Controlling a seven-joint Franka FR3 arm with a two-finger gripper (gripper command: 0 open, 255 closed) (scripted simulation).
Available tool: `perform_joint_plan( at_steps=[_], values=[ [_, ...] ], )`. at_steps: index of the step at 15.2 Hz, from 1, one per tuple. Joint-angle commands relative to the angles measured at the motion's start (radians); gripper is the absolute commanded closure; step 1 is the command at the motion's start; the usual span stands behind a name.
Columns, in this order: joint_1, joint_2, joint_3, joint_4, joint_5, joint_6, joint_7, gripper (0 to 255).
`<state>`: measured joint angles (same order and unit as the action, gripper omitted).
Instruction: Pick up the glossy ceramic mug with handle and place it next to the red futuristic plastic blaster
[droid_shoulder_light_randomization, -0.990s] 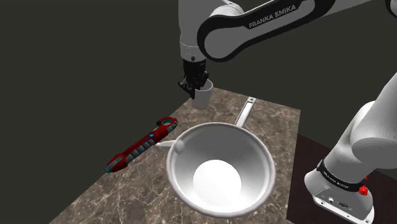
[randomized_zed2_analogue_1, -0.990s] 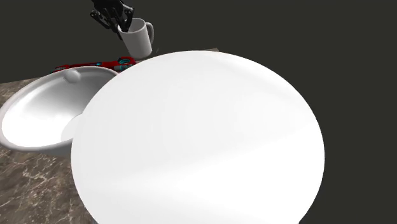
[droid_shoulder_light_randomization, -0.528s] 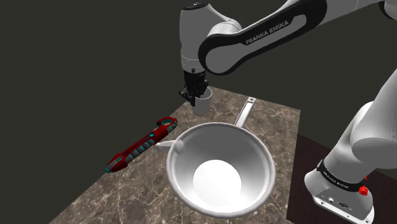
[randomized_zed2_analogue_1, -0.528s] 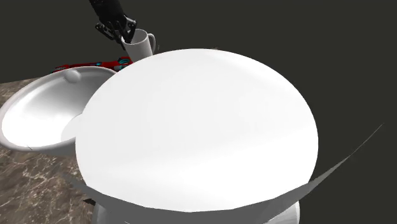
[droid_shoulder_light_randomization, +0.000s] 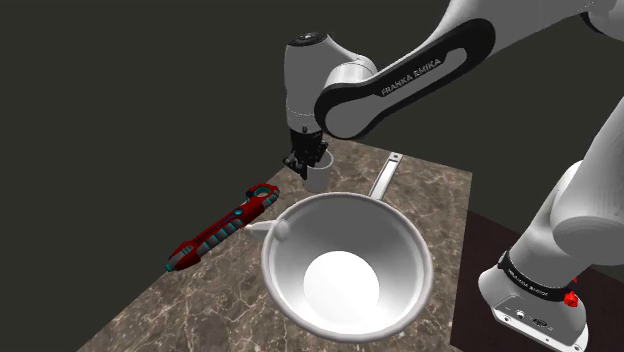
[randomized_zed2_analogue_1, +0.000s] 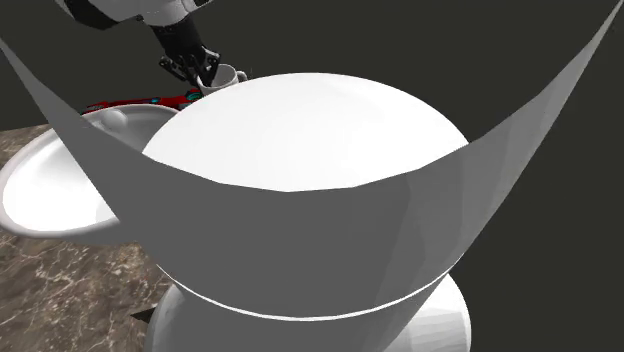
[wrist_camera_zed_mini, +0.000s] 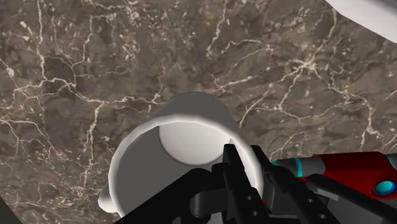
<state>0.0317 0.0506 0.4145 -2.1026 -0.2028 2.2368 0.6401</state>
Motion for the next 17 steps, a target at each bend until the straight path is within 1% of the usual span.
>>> perform_joint_plan(
  at_steps=[1,8,16,17],
  values=[
    [0.000,0.011,-0.001,-0.016,-0.010,0.027,0.009,255],
    [0.004,0.063,-0.006,-0.055,-0.055,0.108,0.048,255],
    [0.004,0.063,-0.007,-0.055,-0.055,0.108,0.048,255],
    [0.004,0.063,-0.007,-0.055,-0.055,0.108,0.048,0]
  ],
)
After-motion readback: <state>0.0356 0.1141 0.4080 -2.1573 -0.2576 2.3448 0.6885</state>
